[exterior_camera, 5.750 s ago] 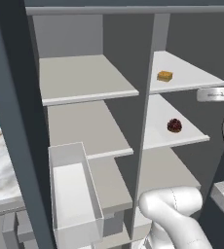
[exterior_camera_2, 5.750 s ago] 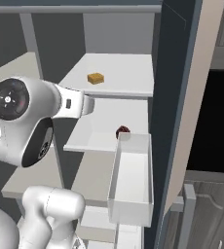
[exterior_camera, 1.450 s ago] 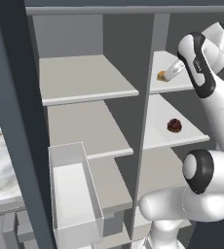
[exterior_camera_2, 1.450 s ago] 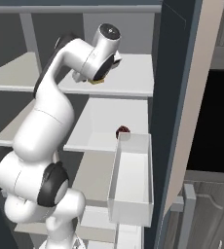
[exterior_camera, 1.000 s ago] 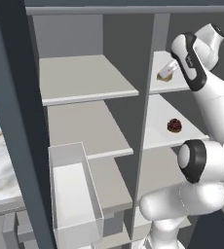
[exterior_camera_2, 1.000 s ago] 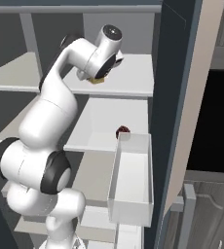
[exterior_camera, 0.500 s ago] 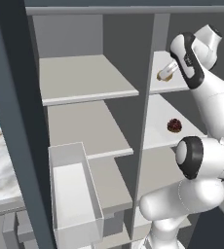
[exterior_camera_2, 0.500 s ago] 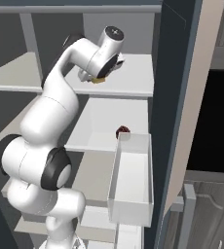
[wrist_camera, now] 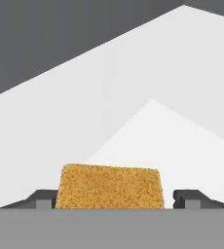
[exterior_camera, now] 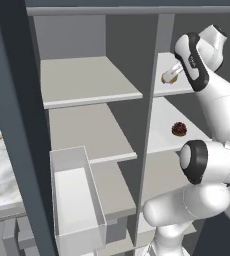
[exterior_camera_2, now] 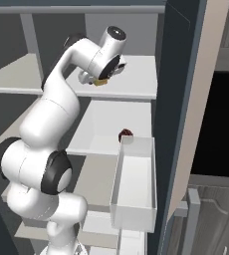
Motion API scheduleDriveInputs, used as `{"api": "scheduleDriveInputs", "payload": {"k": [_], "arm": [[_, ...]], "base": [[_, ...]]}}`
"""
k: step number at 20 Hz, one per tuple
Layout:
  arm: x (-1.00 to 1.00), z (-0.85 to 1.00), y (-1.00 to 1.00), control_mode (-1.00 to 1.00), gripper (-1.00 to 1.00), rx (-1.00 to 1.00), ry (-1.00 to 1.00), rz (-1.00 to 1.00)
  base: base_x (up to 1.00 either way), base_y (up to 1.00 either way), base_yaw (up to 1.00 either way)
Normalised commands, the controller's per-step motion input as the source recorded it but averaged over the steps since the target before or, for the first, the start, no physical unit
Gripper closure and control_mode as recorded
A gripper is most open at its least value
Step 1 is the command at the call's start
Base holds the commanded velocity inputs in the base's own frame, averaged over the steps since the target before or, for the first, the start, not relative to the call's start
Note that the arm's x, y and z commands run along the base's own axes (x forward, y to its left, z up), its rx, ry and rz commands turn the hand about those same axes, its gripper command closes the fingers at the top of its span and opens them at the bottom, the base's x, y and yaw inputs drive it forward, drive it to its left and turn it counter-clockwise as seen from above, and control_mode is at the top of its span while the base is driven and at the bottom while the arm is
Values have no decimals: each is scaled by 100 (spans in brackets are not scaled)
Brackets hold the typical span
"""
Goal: Take the cakes from the fridge and place them on the empty tray on the dining counter.
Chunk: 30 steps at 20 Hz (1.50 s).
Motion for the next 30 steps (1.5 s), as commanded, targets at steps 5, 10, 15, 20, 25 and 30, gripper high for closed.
{"api": "scheduleDriveInputs", "payload": {"k": [5,10,15,20,25,30], "arm": [[0,-3,0,-100,100,0,0,0],[-10,6,0,-100,100,0,0,2],[-54,22,8,-100,100,-5,0,9],[-96,2,0,-100,100,-5,-8,1],[-100,0,26,-100,100,-4,-2,0],[-100,0,32,-100,100,-3,-9,-1]], "base": [[0,0,0],[0,0,0],[0,0,0],[0,0,0],[0,0,0],[0,0,0]]}}
